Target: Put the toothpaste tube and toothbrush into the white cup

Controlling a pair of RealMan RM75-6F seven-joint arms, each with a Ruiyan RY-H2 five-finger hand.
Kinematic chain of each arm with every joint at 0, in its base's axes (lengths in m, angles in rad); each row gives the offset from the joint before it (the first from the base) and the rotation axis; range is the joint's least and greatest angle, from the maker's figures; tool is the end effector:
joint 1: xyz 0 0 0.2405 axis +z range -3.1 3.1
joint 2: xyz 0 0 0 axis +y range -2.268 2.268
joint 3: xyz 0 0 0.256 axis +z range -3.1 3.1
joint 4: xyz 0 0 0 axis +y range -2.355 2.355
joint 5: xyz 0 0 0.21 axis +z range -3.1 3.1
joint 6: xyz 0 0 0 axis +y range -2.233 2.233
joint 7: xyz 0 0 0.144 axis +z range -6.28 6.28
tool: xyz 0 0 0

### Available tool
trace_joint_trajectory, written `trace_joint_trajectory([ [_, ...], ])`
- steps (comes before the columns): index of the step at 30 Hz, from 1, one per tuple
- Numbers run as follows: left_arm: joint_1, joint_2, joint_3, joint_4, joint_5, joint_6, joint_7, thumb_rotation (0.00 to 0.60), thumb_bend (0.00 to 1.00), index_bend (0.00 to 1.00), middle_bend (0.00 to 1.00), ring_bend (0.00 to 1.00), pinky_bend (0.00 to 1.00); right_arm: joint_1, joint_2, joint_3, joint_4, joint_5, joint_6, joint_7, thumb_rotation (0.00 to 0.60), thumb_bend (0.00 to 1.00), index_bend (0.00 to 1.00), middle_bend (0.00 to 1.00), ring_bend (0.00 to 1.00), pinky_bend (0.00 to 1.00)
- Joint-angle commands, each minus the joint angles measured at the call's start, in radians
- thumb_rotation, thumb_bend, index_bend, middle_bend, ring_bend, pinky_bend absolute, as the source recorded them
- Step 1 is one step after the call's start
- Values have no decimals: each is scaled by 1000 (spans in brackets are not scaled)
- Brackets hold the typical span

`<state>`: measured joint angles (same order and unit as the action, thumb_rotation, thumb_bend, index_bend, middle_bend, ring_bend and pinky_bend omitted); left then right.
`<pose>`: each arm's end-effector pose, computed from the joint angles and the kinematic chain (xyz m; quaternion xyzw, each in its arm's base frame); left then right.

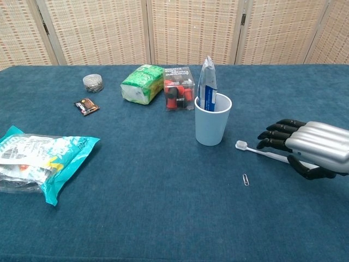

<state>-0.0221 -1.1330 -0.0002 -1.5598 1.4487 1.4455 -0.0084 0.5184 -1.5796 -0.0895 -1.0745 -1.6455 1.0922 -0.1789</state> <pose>-0.3432 0.1495 0.1512 -0.5850 -0.4333 -0.3260 0.6031 -0.2754 -0.2778 -0.0208 0.8442 -0.2122 0.2702 0.4115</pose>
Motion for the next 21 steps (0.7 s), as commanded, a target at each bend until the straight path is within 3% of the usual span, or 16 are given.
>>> trace_joint_trajectory([
  [1, -2, -1, 0, -2, 2, -1, 1, 600, 248, 174, 108, 141, 195, -13, 17, -9, -14, -6, 15, -6, 600, 750, 157, 103, 0, 3],
  [11, -2, 4, 0, -11, 9, 4, 3, 600, 248, 174, 108, 141, 195, -13, 7, 20, 1, 42, -24, -39, 600, 741, 157, 111, 0, 3],
  [21, 5, 9, 2, -10, 2, 8, 2, 600, 248, 174, 108, 141, 195, -9, -3, 2, 10, 22, -35, -29, 600, 740, 157, 111, 0, 3],
])
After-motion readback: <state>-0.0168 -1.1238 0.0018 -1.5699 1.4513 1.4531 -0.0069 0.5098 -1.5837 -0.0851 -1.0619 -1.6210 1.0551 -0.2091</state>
